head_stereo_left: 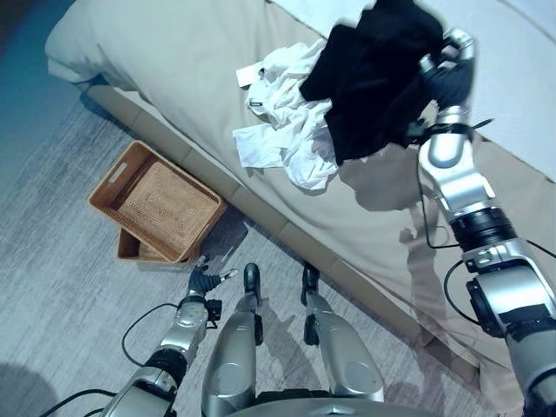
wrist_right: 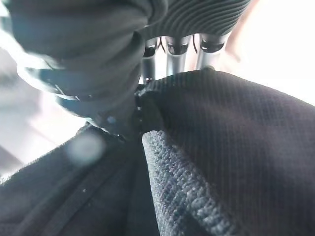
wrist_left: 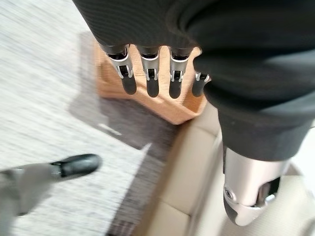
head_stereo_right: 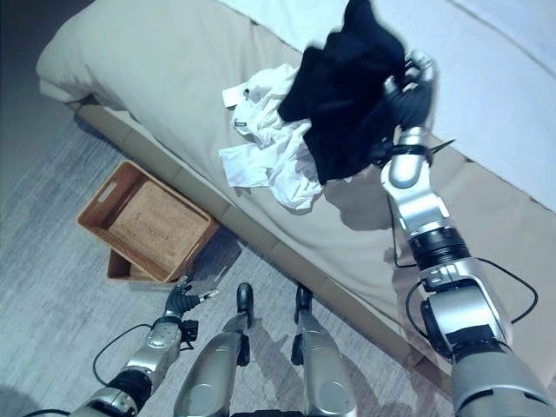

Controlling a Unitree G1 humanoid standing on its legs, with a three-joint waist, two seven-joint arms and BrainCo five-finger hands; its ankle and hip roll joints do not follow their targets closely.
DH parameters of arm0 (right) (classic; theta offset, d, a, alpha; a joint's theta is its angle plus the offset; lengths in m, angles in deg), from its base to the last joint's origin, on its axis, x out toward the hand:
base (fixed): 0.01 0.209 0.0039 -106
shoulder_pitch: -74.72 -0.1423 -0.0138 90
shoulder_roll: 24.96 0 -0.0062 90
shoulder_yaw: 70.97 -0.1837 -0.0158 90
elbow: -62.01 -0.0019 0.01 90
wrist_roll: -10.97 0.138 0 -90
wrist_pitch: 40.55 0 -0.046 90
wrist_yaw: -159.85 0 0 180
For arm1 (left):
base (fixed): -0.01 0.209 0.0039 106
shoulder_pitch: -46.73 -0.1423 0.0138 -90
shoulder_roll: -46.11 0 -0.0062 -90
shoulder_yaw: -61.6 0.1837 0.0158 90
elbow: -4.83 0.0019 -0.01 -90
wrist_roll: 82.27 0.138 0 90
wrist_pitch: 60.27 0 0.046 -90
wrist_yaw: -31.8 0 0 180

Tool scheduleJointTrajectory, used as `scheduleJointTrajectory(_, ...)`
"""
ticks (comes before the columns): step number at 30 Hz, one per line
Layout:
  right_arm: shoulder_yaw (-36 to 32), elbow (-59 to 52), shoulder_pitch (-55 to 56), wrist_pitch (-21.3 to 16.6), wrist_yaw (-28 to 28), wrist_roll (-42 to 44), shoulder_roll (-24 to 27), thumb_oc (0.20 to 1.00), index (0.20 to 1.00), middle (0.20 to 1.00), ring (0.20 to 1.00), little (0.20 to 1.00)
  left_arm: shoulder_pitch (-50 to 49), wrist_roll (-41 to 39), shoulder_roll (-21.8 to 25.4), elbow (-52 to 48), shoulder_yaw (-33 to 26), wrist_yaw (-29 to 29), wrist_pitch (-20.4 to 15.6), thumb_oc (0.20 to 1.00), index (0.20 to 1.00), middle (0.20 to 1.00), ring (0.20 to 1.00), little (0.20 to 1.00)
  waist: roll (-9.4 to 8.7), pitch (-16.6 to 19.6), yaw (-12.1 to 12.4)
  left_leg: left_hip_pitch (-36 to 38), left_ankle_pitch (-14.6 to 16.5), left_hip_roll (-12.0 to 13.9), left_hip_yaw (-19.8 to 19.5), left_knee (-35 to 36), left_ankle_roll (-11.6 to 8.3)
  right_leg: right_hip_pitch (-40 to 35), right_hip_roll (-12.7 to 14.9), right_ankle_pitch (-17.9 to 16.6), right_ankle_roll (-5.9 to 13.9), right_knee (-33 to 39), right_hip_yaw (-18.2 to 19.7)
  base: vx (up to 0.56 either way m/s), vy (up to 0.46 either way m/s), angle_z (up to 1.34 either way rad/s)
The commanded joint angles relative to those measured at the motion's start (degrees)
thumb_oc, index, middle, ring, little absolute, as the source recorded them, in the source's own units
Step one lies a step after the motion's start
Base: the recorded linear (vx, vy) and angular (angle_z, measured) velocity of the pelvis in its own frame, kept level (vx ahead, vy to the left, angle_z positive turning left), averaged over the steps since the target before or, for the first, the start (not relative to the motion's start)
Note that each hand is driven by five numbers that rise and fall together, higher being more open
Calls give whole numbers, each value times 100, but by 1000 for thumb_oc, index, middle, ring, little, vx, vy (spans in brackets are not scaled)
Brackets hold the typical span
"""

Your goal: Pick up clothes into the bucket

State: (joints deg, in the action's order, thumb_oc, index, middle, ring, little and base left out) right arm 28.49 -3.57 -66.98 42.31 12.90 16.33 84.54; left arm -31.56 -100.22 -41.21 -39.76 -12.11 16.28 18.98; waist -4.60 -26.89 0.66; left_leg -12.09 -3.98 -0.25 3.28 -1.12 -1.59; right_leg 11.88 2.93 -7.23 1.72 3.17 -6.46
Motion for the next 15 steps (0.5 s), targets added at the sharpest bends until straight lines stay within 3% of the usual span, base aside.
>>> scheduleJointTrajectory(1,-151,-592,-90,-483,6,155,505,200,200,200,200,200,-382,-343,38,-800,-37,211,-365,1000,1000,1000,1000,1000,3,885,-20,186,536,-211,-268,-301,118,-335,386,349,551,-272,1,27,-42,0)
scheduleJointTrajectory(7,-86,-646,-43,-443,-345,329,700,200,200,200,200,200,-402,-279,380,-2146,135,554,-369,1000,1000,1000,1000,1000,66,1288,-69,683,425,-200,-218,88,92,-743,322,372,560,-107,-60,31,-22,0)
scheduleJointTrajectory(12,316,-1052,362,-340,-1262,774,923,200,200,200,200,200,157,-259,1083,-4040,468,1096,-309,1000,1000,1000,1000,1000,110,1771,-176,1153,278,-113,-145,498,11,-1150,253,430,571,57,-172,38,-40,3)
scheduleJointTrajectory(15,500,-1246,500,-307,-1636,968,970,200,200,200,200,200,533,-173,1206,-4302,647,1176,-258,1000,1000,1000,1000,1000,117,1889,-219,1283,278,-90,-114,546,-6,-1271,238,445,575,88,-175,33,-22,2)
